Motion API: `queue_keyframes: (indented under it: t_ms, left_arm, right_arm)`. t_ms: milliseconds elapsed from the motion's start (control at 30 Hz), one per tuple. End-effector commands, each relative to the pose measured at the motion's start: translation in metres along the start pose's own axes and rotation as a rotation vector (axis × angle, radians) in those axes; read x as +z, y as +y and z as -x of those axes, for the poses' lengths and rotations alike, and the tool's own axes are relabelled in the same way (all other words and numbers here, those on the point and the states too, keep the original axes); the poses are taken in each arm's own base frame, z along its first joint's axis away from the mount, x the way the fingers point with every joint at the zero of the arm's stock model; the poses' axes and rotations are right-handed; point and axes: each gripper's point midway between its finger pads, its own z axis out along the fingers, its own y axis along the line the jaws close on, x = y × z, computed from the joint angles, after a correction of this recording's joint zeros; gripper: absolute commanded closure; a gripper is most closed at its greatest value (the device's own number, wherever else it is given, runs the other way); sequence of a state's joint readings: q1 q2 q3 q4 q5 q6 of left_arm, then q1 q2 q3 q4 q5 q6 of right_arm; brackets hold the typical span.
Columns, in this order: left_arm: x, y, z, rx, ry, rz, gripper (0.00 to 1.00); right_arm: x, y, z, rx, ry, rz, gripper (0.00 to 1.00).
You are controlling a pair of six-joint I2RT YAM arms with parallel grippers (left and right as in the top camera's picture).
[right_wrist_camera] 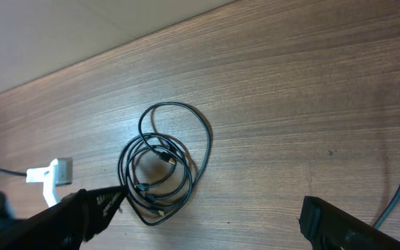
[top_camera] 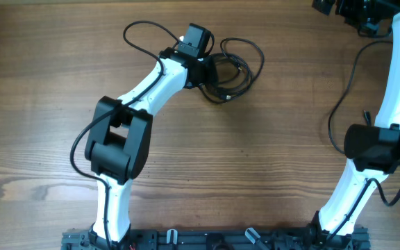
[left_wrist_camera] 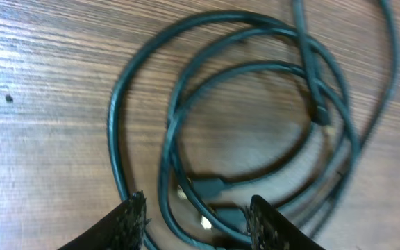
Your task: Untangle cables
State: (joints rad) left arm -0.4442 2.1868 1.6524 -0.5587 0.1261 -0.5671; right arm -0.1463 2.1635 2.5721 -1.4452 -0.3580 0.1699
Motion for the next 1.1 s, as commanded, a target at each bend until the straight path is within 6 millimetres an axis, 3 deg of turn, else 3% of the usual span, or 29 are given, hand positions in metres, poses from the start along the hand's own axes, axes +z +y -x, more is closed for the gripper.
queue_keyframes:
  t_ms: [0, 333, 433, 633, 867, 1067]
  left_arm:
    - [0.018, 0.011, 0.002, -0.007, -0.018, 0.04, 0.51]
    - [0.04, 0.022, -0.005, 0.007, -0.001, 0.069, 0.6]
    - [0.042, 0.023, -0.006, 0.007, 0.003, 0.072, 0.69]
    - [0.042, 0.024, -0.008, 0.007, 0.009, 0.077, 0.71]
    - [0.041, 0.035, 0.001, 0.005, -0.031, 0.126, 0.65]
    - [0.041, 0.027, 0.012, 0.208, -0.044, 0.064, 0.63]
  right_arm:
    - [0.002, -0.001, -0.001, -0.012, 0.007, -0.013, 0.01]
    - [0.002, -0.002, -0.001, -0.014, 0.006, -0.021, 0.0]
    - [0.002, -0.002, -0.001, -0.014, 0.006, -0.021, 0.01]
    - [0.002, -0.002, -0.001, -0.014, 0.006, -0.021, 0.01]
    - [0.002, -0.002, -0.001, -0.014, 0.005, -0.021, 0.01]
    - [0.002, -0.003, -0.001, -0.015, 0.004, -0.024, 0.0]
